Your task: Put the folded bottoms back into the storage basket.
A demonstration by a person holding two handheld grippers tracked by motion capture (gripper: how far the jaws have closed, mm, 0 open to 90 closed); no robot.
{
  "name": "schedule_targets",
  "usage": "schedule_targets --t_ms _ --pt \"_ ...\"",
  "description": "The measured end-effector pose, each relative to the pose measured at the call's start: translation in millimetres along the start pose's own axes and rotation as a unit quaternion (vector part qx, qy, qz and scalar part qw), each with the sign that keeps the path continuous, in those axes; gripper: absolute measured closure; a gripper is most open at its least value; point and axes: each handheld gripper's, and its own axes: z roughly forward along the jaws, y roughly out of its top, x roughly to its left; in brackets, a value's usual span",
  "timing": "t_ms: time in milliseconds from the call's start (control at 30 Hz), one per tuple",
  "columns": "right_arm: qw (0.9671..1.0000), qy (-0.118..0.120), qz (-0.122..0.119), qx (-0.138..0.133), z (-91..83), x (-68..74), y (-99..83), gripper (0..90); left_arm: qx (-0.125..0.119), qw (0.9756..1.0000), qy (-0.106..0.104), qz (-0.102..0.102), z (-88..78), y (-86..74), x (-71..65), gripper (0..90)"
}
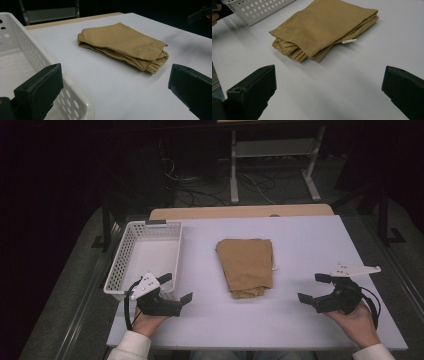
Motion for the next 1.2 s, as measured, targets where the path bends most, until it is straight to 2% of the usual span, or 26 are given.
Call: schedule_targets --t_ms 433,1200 --pt "0.9999 -0.004 -0.004 0.009 0.4 -1.4 16.9 0.0 -0.003 1.0 0.002 0.001 -0.2 0.2 0.0 0.2" --pt "0.9995 0.007 -0.016 0.027 16.2 -2.8 41.8 0.0 -0.003 1.0 0.002 0.002 -0.2 0.3 -0.2 0.2"
